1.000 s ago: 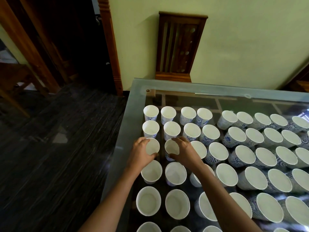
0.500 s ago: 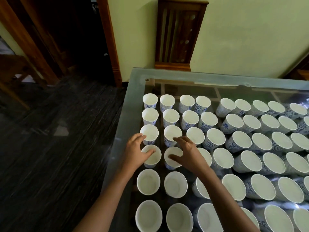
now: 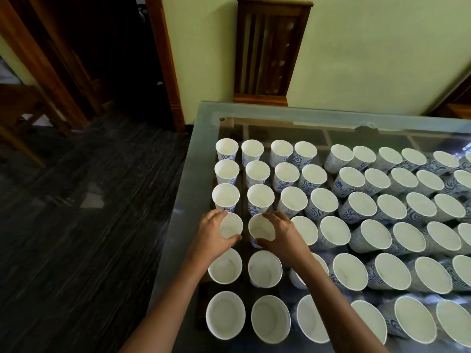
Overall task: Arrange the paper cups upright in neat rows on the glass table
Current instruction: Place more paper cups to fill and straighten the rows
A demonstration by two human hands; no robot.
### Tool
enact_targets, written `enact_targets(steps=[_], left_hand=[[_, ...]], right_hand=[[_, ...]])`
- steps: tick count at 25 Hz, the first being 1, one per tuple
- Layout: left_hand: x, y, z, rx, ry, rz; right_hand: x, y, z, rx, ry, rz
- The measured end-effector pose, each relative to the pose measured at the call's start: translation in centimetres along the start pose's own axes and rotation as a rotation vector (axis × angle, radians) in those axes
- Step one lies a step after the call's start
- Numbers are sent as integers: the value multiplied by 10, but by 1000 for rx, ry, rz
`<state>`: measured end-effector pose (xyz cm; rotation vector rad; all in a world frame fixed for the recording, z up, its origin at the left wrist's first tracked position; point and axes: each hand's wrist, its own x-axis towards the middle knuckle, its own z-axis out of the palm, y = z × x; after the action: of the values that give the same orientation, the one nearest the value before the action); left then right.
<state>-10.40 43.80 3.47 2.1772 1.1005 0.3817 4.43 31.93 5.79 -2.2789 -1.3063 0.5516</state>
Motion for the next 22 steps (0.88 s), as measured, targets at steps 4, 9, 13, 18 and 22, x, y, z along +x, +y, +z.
enact_targets(steps=[4,9,13,18,22], left_hand=[[-2,-1,-1,12,-7,8],[-6,1,-4,5,-1,23],[-20,0,-8,4,39,24],[-45,-4,-13,-33,68,-10],[-60,1,-14,-38,87,2]], right_hand=[[2,0,-1,3,-7,11],[-3,-4,-3,10,6,-7],[-20,-6,-6,29,37,-30],[-54,-5,-1,23,-21,-31],[-66,-4,0,10,-24,-13]])
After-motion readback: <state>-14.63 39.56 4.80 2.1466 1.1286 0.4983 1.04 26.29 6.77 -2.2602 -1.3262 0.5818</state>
